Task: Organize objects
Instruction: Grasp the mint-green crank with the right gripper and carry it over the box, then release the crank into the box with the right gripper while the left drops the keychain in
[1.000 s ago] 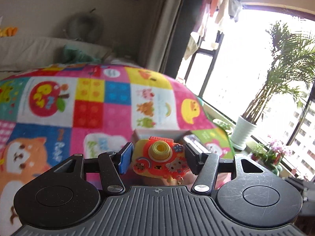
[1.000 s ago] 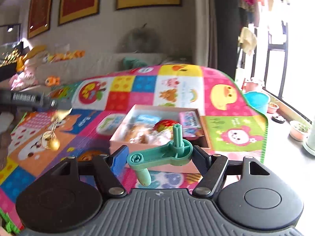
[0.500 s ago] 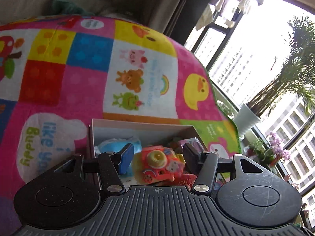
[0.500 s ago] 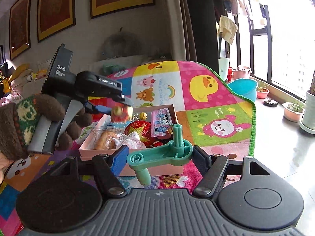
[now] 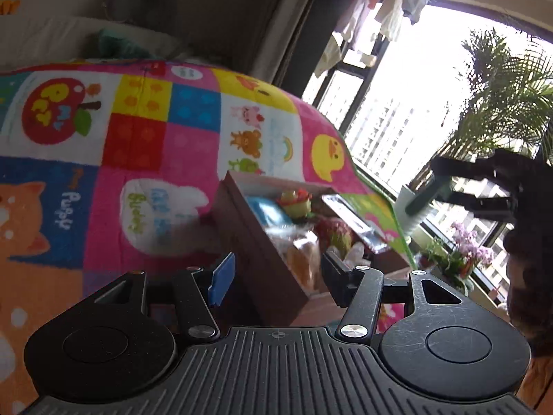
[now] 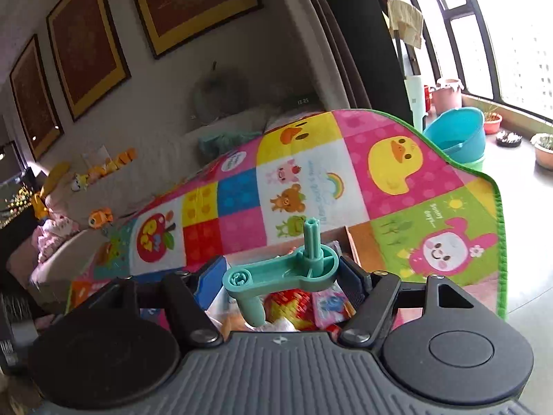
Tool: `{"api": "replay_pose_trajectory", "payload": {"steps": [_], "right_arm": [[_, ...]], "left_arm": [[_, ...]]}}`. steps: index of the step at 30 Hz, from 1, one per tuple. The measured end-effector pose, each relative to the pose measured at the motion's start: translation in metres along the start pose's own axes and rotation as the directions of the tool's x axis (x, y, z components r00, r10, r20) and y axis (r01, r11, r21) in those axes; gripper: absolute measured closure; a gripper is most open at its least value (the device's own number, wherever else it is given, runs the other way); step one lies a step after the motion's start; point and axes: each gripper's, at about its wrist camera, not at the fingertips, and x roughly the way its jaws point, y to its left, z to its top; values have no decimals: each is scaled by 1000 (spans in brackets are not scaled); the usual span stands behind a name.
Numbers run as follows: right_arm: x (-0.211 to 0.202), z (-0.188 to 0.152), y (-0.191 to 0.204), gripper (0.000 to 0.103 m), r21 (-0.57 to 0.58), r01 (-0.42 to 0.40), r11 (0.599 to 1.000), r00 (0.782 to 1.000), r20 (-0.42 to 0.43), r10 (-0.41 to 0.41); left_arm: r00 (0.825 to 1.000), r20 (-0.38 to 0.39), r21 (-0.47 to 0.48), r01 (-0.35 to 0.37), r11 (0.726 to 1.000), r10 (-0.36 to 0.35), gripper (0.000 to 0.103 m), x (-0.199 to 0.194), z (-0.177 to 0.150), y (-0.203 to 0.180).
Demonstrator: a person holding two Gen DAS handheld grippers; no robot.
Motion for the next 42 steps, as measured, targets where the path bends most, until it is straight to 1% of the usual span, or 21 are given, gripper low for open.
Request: {"api": "replay_pose_trajectory", "payload": {"steps": [2,4,5,6,11,14,18,20,21,22,23,24,25,26,27,29,30,32,34,39,42], "right_arm": [[17,8,9,32,8,-24,1000,999,-36,24],[40,7,17,31,9,-6,1000,992,-123,7],[50,5,19,27,15,-6,1000,985,-173,8],[56,0,20,18,25,3,1000,980,-200,2],[44,-10,18,11,-47,102,994,984,-140,-107],[26,-12,6,8,-66,138,988,984,-104,-144],[8,-27,-11,5,-147,234,961,970,-36,-241],[6,-40,-16,5,-217,281,935,957,-9,-290],[5,-50,-18,6,-263,296,918,952,2,-307],[4,-59,-19,9,-312,306,899,947,7,-320],[4,-68,-20,12,-360,310,880,944,6,-330],[5,-77,-21,18,-396,305,866,943,-3,-333],[7,-86,-23,21,-423,291,858,943,-24,-332],[9,-93,-24,22,-442,277,853,944,-43,-329],[12,-101,-25,23,-466,265,844,943,-56,-328],[20,-113,-24,23,-509,272,816,939,-45,-341],[24,-117,-23,23,-521,278,807,937,-38,-347],[34,-118,-20,27,-525,279,804,936,-38,-350],[42,-118,-10,30,-536,228,813,949,-66,-309],[68,-123,39,29,-617,175,767,966,-44,-255],[91,-122,63,29,-619,165,768,967,-50,-248]], "left_arm": [[1000,-26,-17,-8,1000,7,43,-4,-11,7],[999,-43,-47,-10,999,8,43,-5,-16,15],[999,-47,-59,-13,998,10,43,-5,-17,20],[999,-49,-67,-17,998,14,43,-7,-19,24],[998,-56,-121,-28,992,21,43,-8,-22,34],[998,-60,-142,-2,990,-6,43,-4,-22,31],[996,-49,-131,67,989,-74,43,3,-12,10],[996,-53,-116,61,991,-68,43,13,-4,-1],[997,-61,-121,45,992,-52,43,20,1,-5],[997,-73,-130,28,991,-37,43,28,4,-8],[996,-93,-135,-1,991,-11,43,36,8,-9],[992,-125,-129,-50,990,34,43,46,11,-11],[983,-159,-114,-107,988,88,43,56,13,-13],[970,-195,-89,-168,982,148,43,66,15,-13],[958,-219,-72,-207,976,187,37,74,16,-12],[946,-238,-80,-246,966,221,26,80,18,-6],[938,-246,-81,-269,960,243,18,81,18,-4],[933,-235,-69,-295,953,271,14,76,19,2],[931,-196,-61,-325,944,308,12,65,21,8],[920,-101,-99,-387,917,378,9,40,25,38],[910,-58,-143,-415,898,411,4,31,25,60]]}}
